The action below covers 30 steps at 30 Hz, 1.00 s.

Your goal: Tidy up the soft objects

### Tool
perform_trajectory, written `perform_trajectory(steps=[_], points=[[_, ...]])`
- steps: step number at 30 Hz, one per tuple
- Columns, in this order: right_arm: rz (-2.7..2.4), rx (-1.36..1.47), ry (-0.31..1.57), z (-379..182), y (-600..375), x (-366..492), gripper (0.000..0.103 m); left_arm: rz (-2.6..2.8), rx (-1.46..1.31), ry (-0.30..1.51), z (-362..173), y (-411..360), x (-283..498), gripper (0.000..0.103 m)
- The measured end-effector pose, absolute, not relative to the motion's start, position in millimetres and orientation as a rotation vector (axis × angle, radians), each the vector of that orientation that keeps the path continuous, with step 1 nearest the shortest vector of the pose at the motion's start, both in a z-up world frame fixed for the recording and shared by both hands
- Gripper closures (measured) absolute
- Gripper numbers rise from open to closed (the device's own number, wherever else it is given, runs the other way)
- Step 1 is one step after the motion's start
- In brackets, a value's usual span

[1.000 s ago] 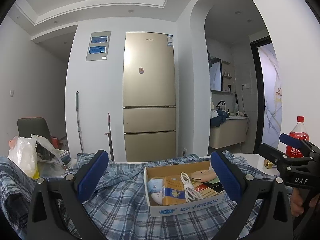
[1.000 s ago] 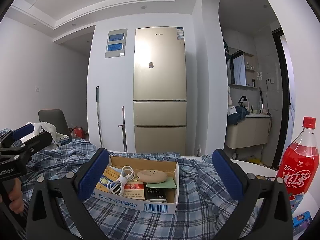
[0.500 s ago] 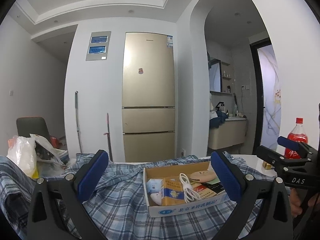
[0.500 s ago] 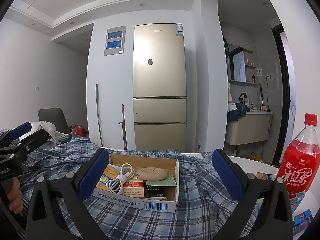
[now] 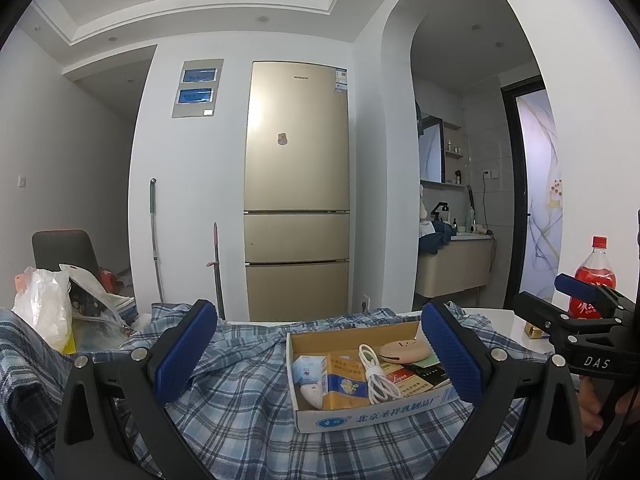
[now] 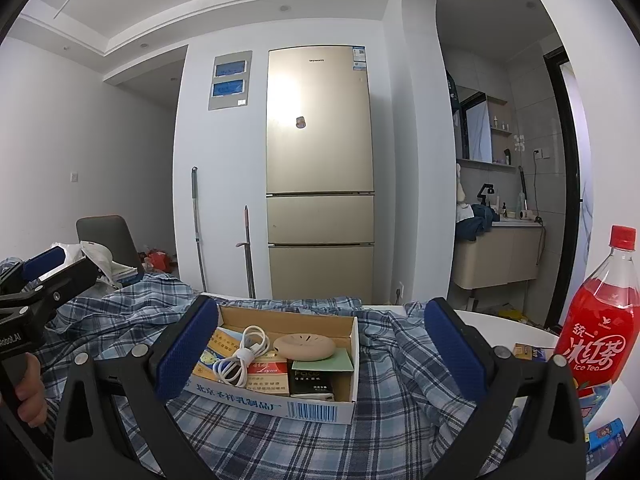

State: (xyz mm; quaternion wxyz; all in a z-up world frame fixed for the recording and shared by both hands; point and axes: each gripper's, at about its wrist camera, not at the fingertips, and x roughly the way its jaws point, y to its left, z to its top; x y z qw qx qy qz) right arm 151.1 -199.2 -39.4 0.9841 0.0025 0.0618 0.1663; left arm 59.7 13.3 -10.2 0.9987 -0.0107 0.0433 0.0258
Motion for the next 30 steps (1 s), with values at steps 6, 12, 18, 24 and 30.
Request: perform_trajectory(steps=[6, 12, 18, 24, 30], points=[[0.335, 0.005, 0.124, -39.4, -199.4, 151.2, 0.000, 0.054, -0.018, 0.088, -10.7, 12.1, 60.1, 0.000], [0.335, 0.006, 0.124, -39.2, -199.1, 151.1, 0.000, 0.053, -0.021, 0.092, -11.6, 11.2, 60.9, 0.000], [0.334, 0.004, 0.125, -39.3, -199.1, 151.0, 0.000, 0.051, -0.018, 0.092, -11.6, 11.0, 61.1, 0.000], [0.335, 0.006, 0.127, -39.5, -199.1, 151.8, 0.000, 0.051, -0.017, 0.091, -11.9, 10.9, 61.0, 0.000], [0.336, 0.006, 0.124, -39.4, -198.1, 152.2, 0.000, 0.051, -0.016, 0.094, -12.3, 11.1, 60.7, 0.000]])
